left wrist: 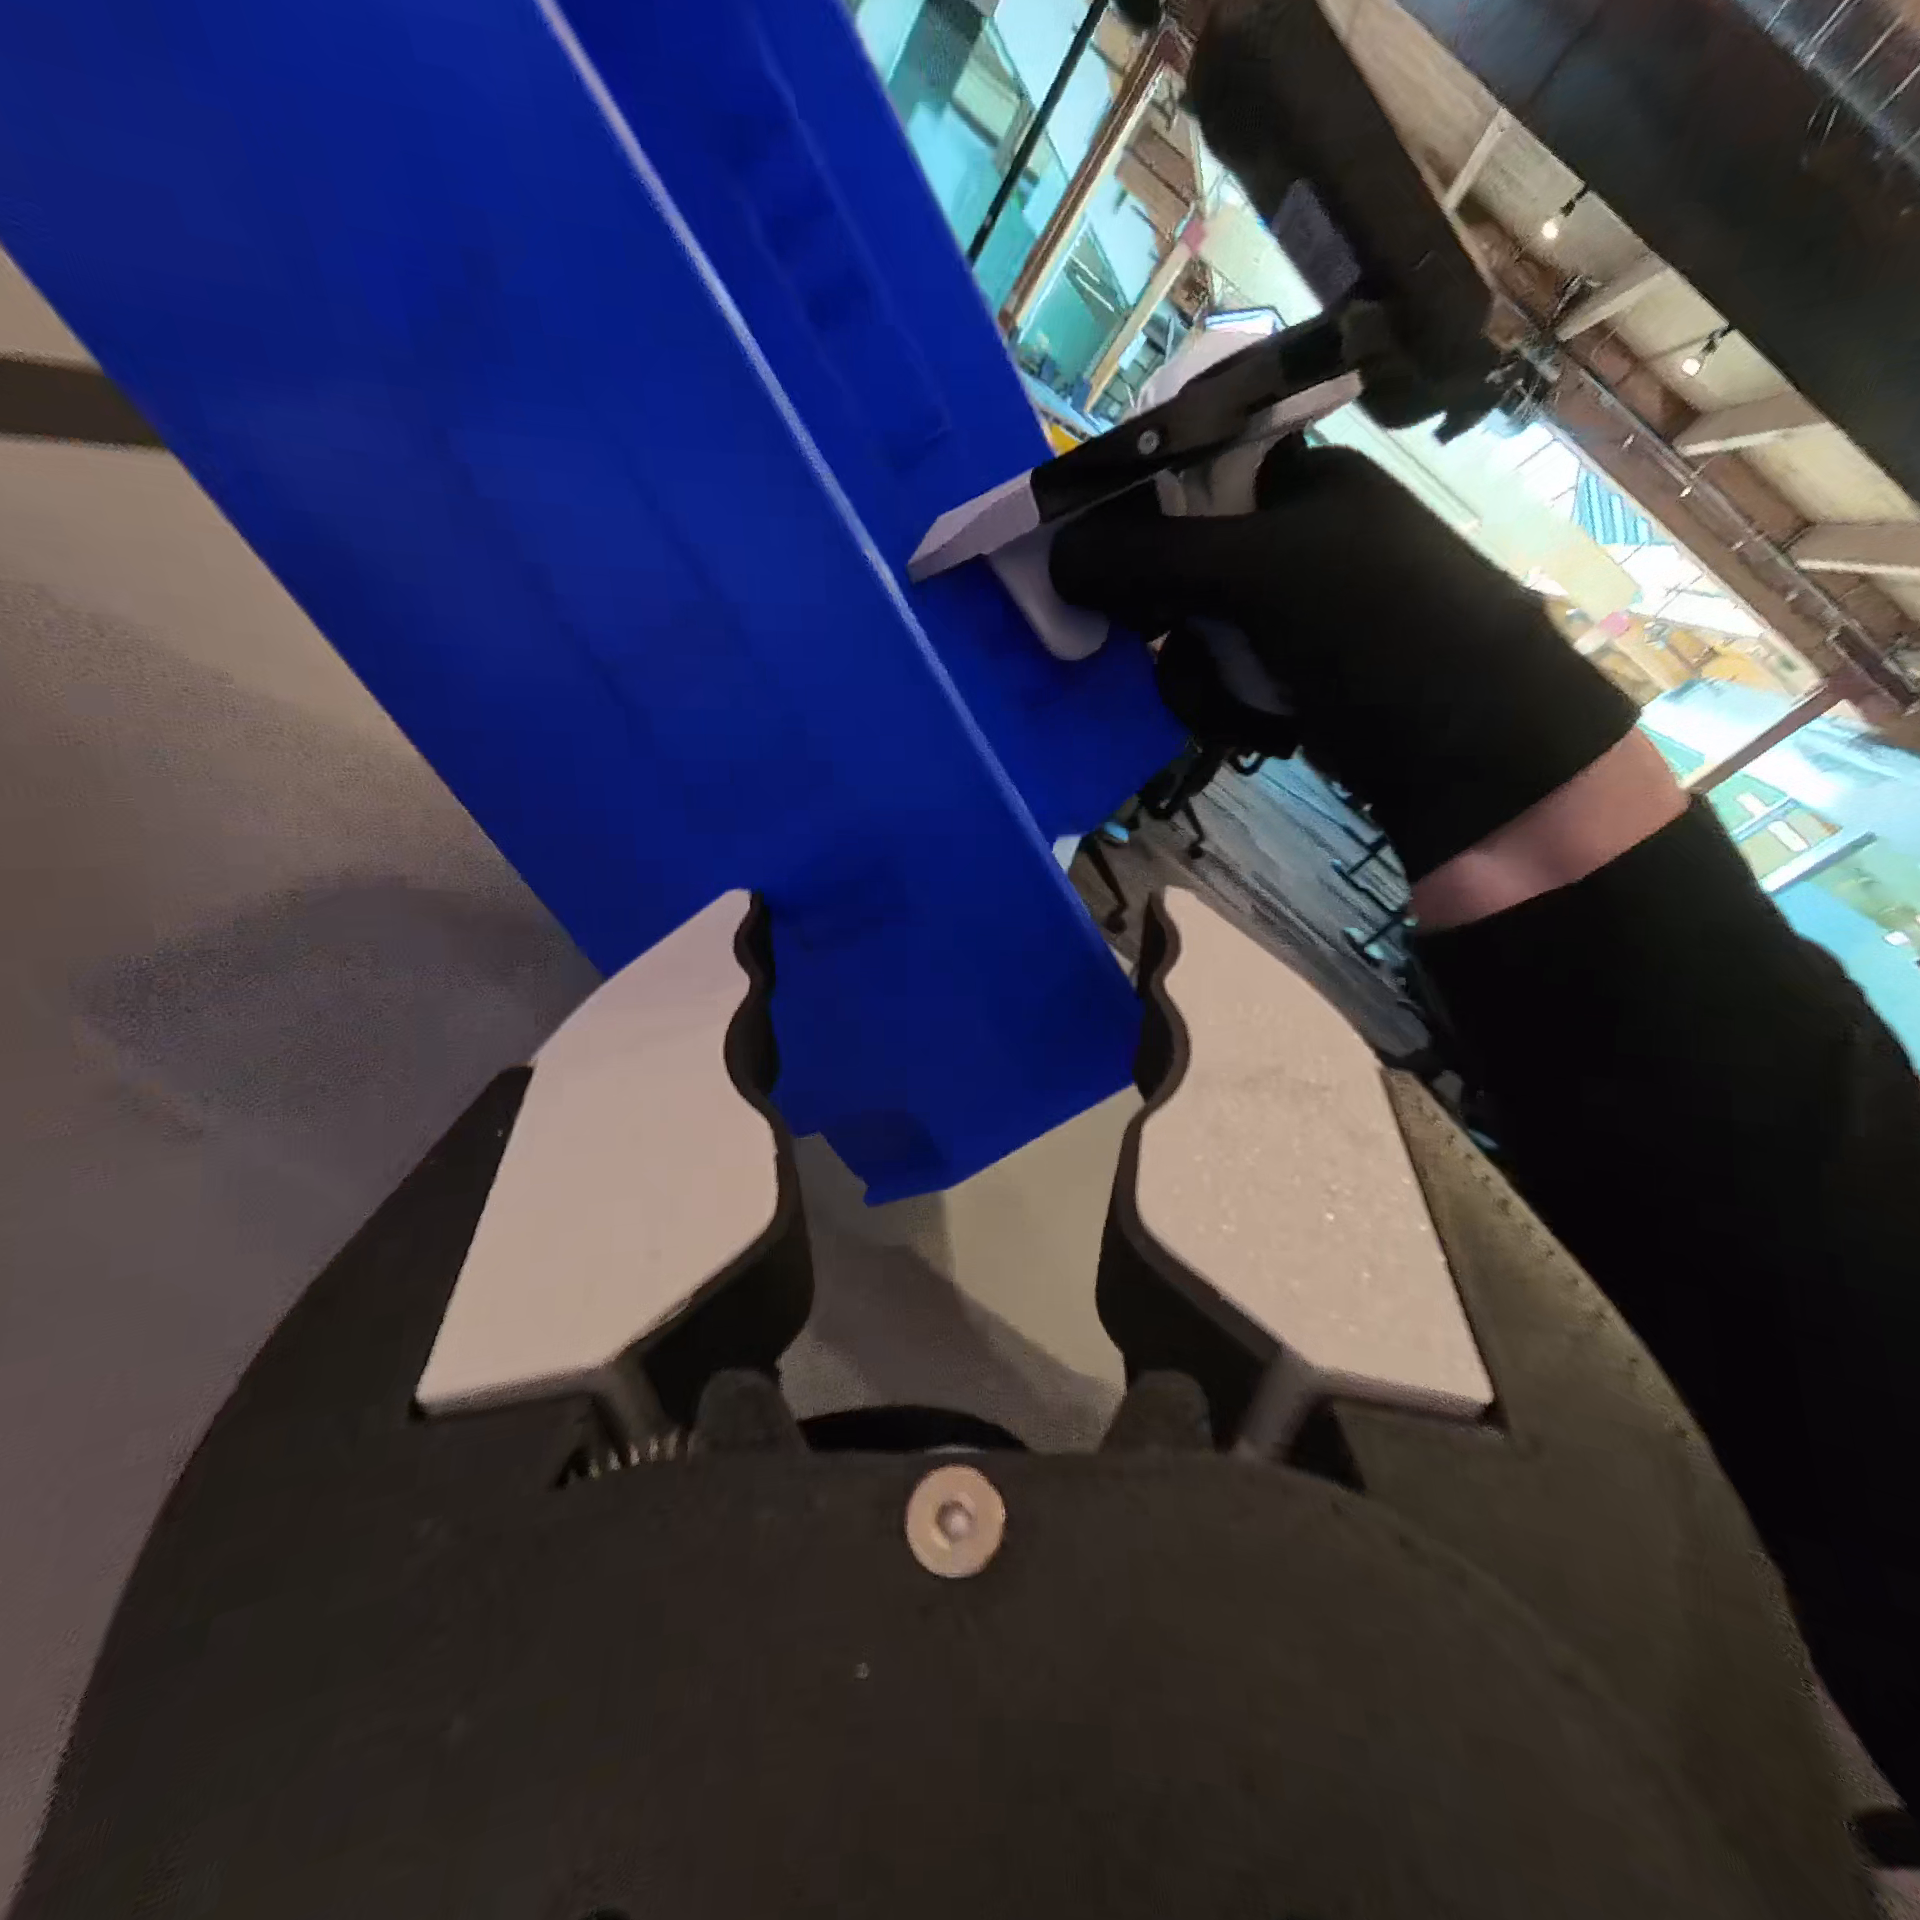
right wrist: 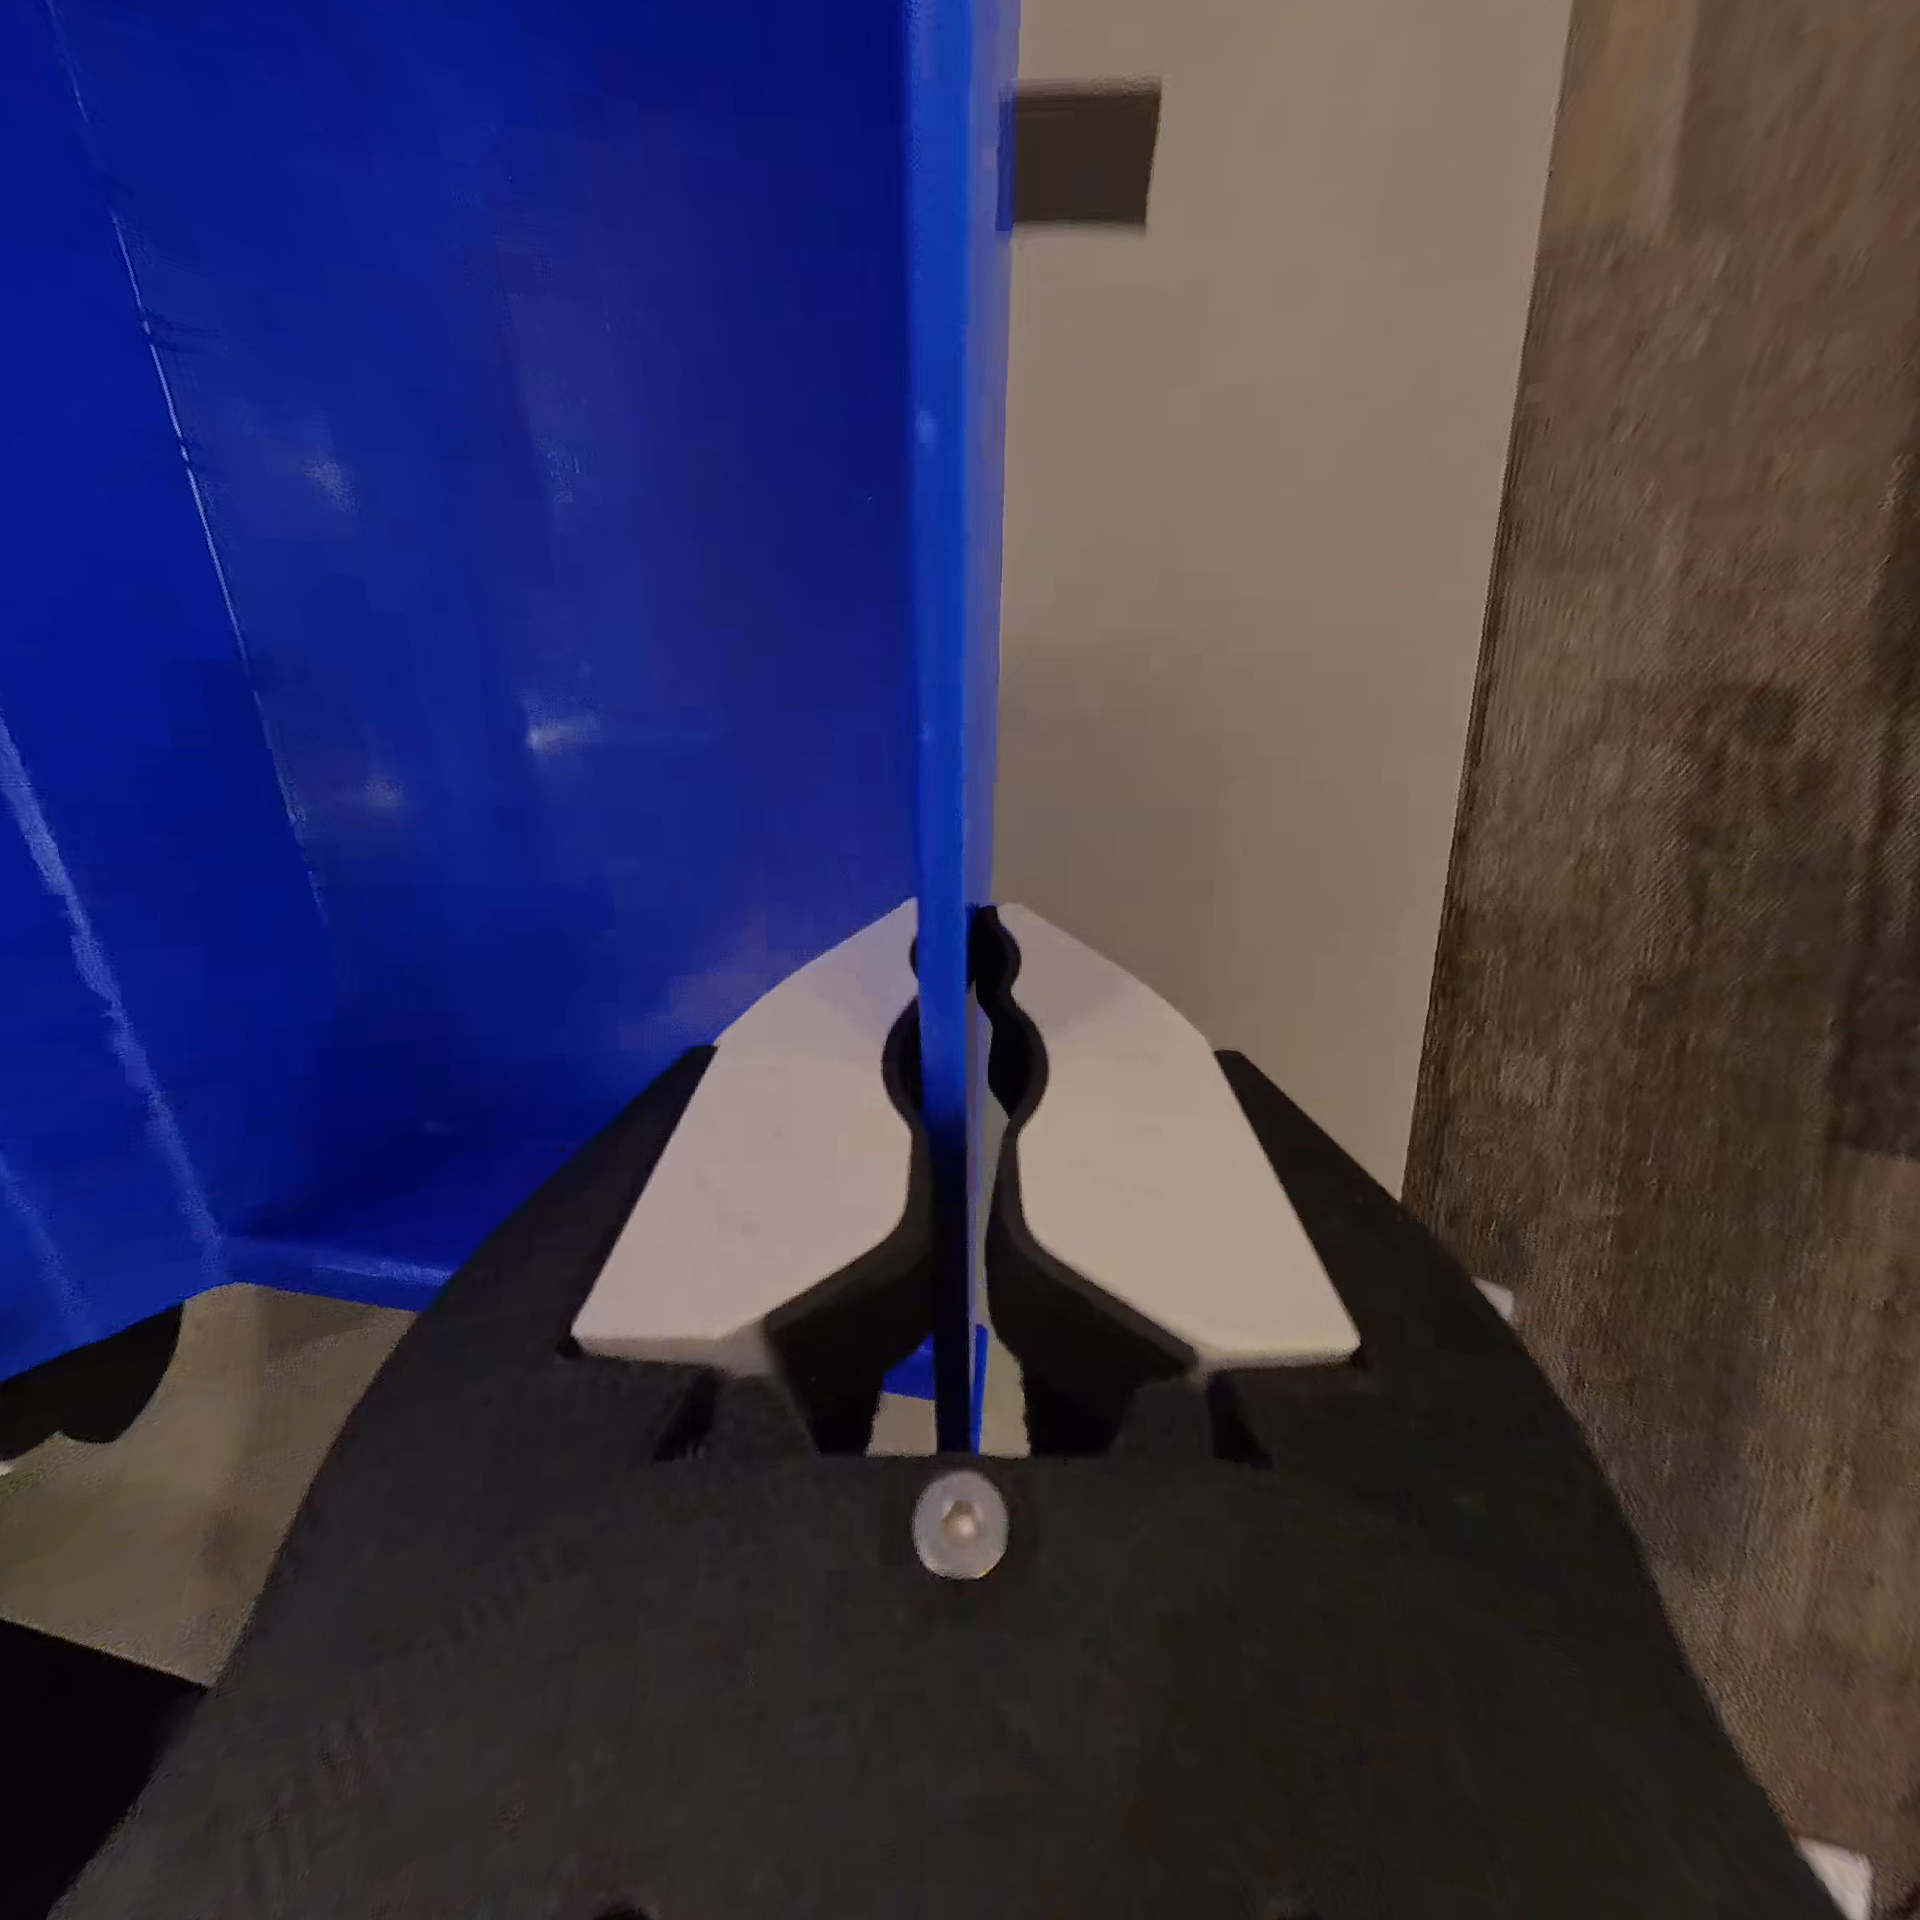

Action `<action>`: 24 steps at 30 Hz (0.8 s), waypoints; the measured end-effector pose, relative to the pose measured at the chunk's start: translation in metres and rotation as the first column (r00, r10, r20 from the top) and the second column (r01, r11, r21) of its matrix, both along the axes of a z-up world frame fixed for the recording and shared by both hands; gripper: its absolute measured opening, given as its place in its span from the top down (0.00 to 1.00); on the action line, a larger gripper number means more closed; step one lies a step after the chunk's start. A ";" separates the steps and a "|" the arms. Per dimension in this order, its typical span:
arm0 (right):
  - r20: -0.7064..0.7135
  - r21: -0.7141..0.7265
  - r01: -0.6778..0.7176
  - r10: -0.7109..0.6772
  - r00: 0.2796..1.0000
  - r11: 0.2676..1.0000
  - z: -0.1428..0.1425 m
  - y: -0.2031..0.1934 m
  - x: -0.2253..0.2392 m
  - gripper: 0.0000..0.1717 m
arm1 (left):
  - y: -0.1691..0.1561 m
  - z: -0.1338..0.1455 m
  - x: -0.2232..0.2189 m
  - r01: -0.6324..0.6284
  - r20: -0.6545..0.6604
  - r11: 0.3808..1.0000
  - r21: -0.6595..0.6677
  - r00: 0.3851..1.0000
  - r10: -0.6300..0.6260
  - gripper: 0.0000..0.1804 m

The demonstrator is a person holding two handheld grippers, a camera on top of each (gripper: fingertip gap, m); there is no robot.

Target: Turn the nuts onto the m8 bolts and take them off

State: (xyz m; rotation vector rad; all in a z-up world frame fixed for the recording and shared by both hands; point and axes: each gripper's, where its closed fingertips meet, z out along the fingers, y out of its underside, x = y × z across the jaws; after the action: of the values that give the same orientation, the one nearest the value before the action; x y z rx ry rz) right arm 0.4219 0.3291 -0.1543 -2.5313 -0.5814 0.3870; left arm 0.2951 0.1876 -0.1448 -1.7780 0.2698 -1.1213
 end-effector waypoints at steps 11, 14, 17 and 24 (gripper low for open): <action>0.185 -0.249 0.039 0.008 0.983 0.968 -0.074 0.056 0.008 0.97 | 0.085 -0.044 -0.011 -0.001 0.068 0.973 -0.231 0.998 0.017 0.61; 0.241 -0.268 0.040 0.026 0.970 0.963 -0.077 0.070 0.005 0.96 | 0.098 -0.051 -0.015 -0.005 0.096 0.966 -0.258 0.995 0.030 0.61; 0.238 -0.284 0.036 0.034 0.971 0.958 -0.078 0.085 -0.002 0.96 | 0.111 -0.050 -0.020 -0.027 0.105 0.964 -0.265 0.993 0.056 0.61; 0.255 -0.285 0.028 0.048 0.966 0.958 -0.079 0.108 -0.010 0.96 | 0.129 -0.051 -0.025 -0.039 0.107 0.963 -0.267 0.992 0.070 0.60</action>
State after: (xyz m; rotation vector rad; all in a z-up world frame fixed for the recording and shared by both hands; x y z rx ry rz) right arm 0.4122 0.4371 -0.2329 -2.8861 -0.6772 0.1501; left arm 0.2702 0.3163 -0.1956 -1.9308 -0.0006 -1.2619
